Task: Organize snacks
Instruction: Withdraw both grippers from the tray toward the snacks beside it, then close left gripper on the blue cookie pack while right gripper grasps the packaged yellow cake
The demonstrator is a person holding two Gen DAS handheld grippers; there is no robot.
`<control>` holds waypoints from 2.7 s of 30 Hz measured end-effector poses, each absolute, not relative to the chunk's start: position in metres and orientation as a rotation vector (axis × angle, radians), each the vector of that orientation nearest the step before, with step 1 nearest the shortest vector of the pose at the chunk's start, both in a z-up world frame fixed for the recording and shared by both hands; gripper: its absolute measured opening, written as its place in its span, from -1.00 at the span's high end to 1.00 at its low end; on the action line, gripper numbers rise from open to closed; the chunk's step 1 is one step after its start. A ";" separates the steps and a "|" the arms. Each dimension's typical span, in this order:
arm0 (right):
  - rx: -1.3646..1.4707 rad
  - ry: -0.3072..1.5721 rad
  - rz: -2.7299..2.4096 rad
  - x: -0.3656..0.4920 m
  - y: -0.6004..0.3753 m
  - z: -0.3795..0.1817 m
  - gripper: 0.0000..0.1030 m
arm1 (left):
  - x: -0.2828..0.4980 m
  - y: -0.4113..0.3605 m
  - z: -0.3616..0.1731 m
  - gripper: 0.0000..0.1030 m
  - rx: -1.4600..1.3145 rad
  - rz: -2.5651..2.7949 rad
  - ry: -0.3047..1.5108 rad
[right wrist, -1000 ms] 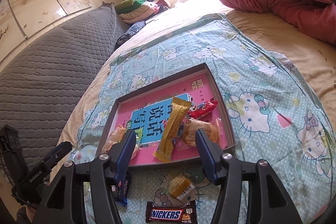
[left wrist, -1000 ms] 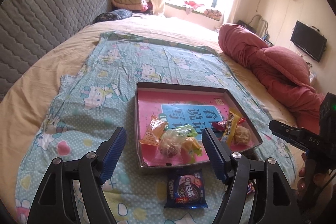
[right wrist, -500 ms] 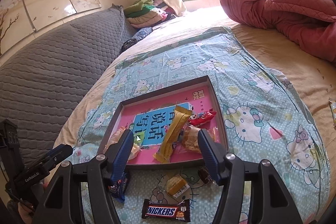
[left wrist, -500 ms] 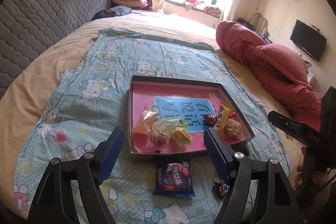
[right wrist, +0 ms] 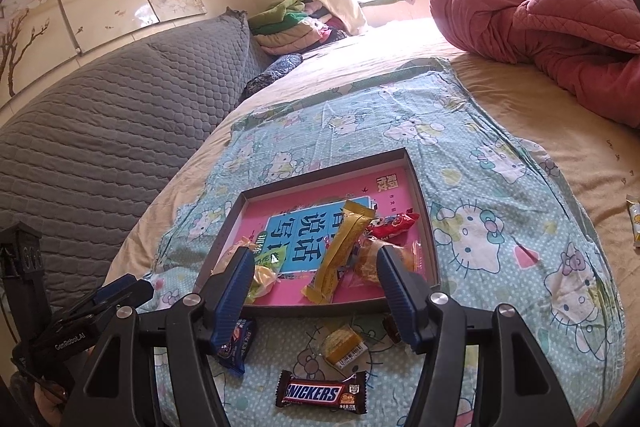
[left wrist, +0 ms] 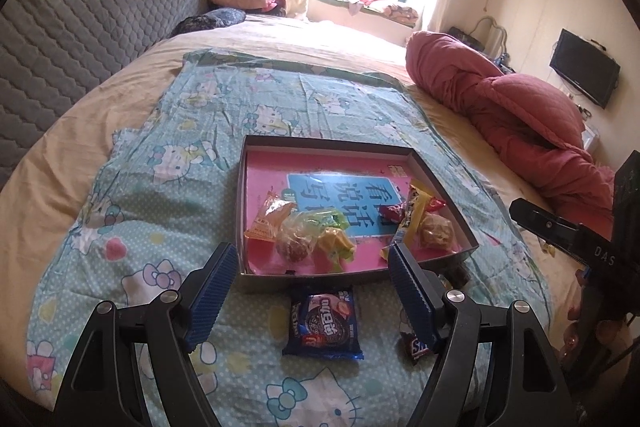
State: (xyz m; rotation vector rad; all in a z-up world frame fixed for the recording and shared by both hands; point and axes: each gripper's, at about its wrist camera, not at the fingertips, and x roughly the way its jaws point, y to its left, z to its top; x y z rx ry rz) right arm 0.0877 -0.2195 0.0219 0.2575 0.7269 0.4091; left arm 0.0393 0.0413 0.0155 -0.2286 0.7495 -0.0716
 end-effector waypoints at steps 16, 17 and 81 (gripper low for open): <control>0.247 0.765 0.433 0.074 -0.220 0.014 -0.22 | 0.029 0.041 0.005 -0.53 -0.240 -0.084 0.806; 0.250 0.770 0.435 0.073 -0.220 0.013 -0.23 | 0.028 0.041 0.004 -0.53 -0.248 -0.090 0.810; 0.131 0.941 0.454 0.043 -0.209 -0.035 -0.32 | 0.019 0.004 -0.049 -0.53 -0.213 -0.118 1.055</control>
